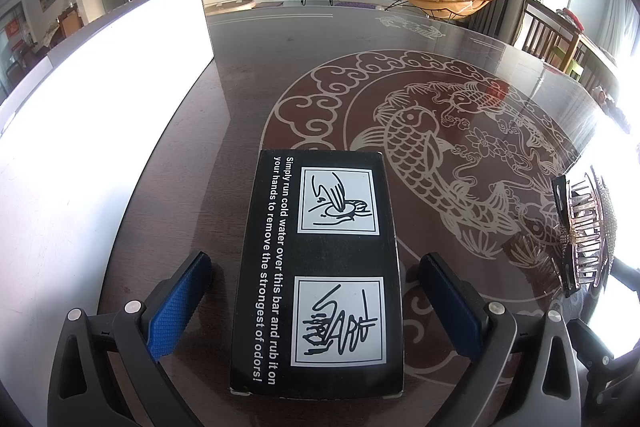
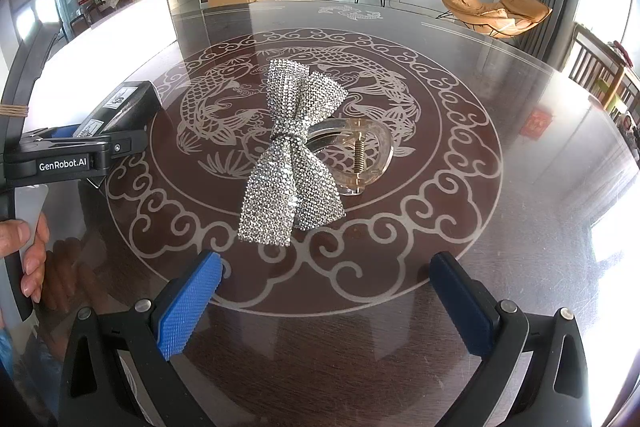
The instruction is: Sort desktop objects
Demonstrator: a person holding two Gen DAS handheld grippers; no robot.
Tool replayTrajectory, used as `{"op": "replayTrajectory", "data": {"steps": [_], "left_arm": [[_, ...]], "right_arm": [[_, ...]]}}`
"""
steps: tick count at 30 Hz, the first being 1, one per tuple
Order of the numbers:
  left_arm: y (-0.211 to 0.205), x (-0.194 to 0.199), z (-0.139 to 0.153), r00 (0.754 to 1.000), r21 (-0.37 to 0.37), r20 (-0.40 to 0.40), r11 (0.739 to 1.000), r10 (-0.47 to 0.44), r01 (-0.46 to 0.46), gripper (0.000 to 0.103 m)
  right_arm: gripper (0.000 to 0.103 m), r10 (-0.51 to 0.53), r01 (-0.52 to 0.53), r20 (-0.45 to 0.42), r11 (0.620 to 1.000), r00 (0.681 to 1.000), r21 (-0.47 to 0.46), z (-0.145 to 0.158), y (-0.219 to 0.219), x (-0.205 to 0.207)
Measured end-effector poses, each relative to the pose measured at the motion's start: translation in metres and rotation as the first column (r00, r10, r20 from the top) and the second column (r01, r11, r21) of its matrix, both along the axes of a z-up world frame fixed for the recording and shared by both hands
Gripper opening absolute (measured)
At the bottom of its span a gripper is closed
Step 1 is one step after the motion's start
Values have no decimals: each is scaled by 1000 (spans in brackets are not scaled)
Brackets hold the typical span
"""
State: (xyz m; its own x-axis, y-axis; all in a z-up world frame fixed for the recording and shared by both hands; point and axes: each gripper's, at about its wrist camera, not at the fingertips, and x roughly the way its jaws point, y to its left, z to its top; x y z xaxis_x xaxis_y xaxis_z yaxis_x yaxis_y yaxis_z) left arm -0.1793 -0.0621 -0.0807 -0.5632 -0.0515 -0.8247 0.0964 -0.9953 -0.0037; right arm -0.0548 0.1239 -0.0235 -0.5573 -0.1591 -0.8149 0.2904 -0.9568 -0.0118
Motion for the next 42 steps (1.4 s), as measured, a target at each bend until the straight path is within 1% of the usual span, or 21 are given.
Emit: {"op": "replayTrajectory", "data": {"steps": [17,19,21,22,23,24,25,26,27,28,29,31,33,35,36,37,38,39,41,42], "left_arm": [[0,-2,0,1000,4,3,1000,-6,6,103],[0,-3,0,999,1,16,1000,-29,29,103],[-1,-4,2,994,5,46,995,-103,103,103],[-2,-5,3,991,6,56,993,-122,122,102],[-5,-3,5,991,-4,41,992,-123,124,95],[-7,-1,7,993,-6,20,993,-119,119,72],[-10,3,10,993,-8,-3,993,-121,121,58],[-10,4,12,993,-28,-2,993,-116,116,58],[-11,6,12,993,-25,-4,993,-114,114,58],[-13,11,12,994,-12,-15,994,-113,112,58],[-14,14,12,994,-12,-22,994,-110,109,58],[-13,26,13,994,2,-42,995,-102,103,58],[-12,35,13,994,21,-55,995,-94,95,58],[-12,44,11,995,43,-63,995,-83,86,58],[-13,45,10,995,54,-66,995,-80,84,58],[-13,49,9,995,63,-69,995,-76,81,58],[-14,52,9,995,74,-74,994,-70,75,58],[-15,57,10,995,84,-79,994,-62,68,58],[-20,73,15,994,118,-101,991,-44,55,58],[-21,80,21,992,131,-117,990,-39,55,58]], "right_arm": [[103,1,-1,1,1000,1000,0,0,0,0],[103,1,-1,1,1000,1000,0,1,1,-1],[103,1,-1,1,1000,1000,0,0,1,-1],[103,1,-1,1,1000,1000,-1,1,1,-1],[103,1,-1,1,1000,1000,-1,1,1,-1],[103,1,-1,1,1000,1000,-1,1,1,-1],[103,1,-1,2,1000,1000,-3,1,1,-1],[103,4,-4,2,1000,1000,-8,0,1,-2],[103,35,-35,26,999,999,-7,1,2,-5],[103,64,-63,65,998,996,-23,3,4,-10],[103,71,-64,106,996,992,-68,7,8,-19],[103,34,-15,126,988,991,-154,21,20,-32],[103,11,19,135,977,991,-214,31,23,-46],[103,3,36,162,971,987,-235,31,15,-58],[102,14,27,171,971,985,-239,28,8,-61],[89,33,9,173,971,984,-239,25,0,-64],[61,53,-13,181,977,982,-214,20,-10,-65],[50,54,-23,173,984,984,-176,20,-17,-68],[48,49,-29,146,991,988,-132,24,-23,-66],[48,51,-34,137,992,989,-124,27,-25,-62]]}}
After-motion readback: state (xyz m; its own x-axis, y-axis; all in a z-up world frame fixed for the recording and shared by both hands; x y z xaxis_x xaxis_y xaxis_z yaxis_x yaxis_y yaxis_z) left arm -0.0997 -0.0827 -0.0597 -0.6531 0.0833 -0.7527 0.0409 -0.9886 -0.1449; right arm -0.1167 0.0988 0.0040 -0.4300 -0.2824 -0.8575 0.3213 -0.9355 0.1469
